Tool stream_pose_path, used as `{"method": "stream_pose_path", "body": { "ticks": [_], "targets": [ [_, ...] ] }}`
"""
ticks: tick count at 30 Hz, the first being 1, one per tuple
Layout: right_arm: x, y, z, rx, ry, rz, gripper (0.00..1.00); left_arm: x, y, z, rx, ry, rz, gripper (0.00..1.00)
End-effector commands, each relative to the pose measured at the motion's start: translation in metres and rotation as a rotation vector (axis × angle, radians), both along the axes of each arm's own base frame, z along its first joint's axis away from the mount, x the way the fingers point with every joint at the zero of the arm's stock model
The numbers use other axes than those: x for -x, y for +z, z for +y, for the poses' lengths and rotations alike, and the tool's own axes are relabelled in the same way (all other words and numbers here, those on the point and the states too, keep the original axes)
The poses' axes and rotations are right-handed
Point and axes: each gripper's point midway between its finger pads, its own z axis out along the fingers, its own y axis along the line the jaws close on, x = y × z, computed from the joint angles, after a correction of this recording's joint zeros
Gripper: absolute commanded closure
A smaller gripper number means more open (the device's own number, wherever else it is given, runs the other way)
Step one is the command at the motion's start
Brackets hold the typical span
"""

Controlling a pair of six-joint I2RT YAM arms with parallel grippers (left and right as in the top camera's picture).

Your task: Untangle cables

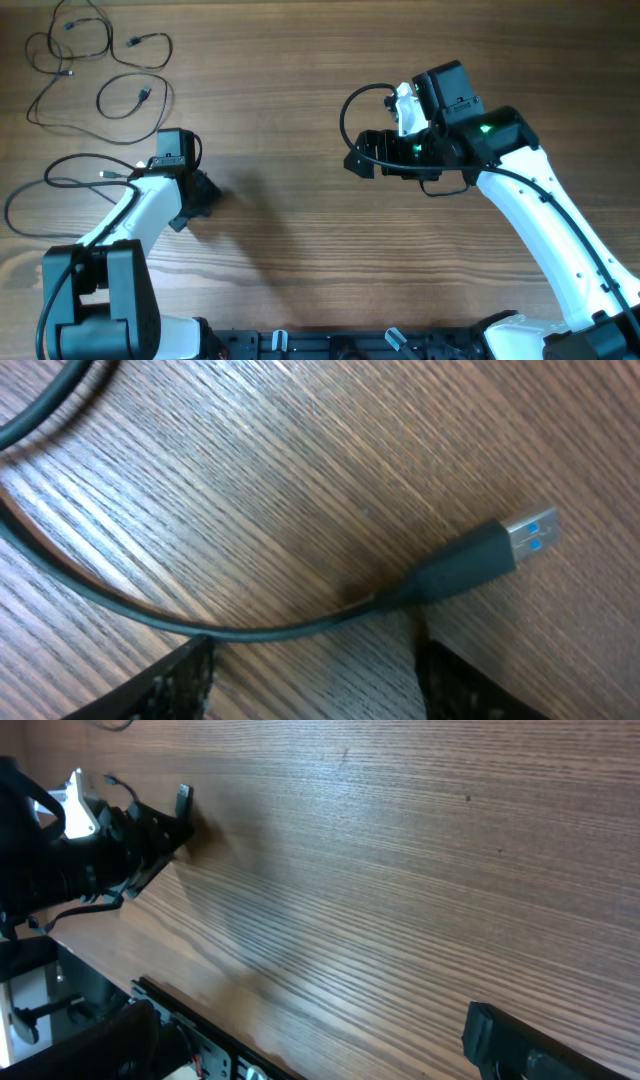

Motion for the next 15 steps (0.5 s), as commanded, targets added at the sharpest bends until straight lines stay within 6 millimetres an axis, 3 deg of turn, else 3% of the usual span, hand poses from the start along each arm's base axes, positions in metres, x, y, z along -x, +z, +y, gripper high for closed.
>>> {"method": "stream_pose_path", "body": {
  "ticks": [1,2,3,5,7,11,15],
  "targets": [
    [0.005,-0.006,0.001,0.002,0.000,0.041,0.00,0.009,-0.032,0.018,-0.003,0.044,0.073,0.52],
    [0.005,-0.006,0.001,0.002,-0.001,0.042,0.00,0.009,-0.032,0.023,-0.003,0.061,0.069,0.70],
    [0.005,-0.006,0.001,0.002,-0.001,0.042,0.00,0.005,-0.031,0.026,-0.004,0.071,0.050,0.82],
    [0.006,-0.006,0.001,0.002,-0.001,0.043,0.00,-0.011,-0.028,0.029,-0.004,0.075,-0.020,0.85],
    [0.007,-0.006,0.000,0.005,-0.001,0.049,0.00,-0.028,-0.019,0.031,-0.010,0.074,-0.073,0.96],
    [0.007,-0.007,0.000,0.005,-0.001,0.051,0.00,-0.066,0.011,0.037,-0.029,0.041,-0.158,0.96],
    [0.008,-0.007,0.000,0.006,-0.001,0.053,0.00,-0.084,0.029,0.037,-0.012,0.032,-0.189,0.92]
  ]
}}
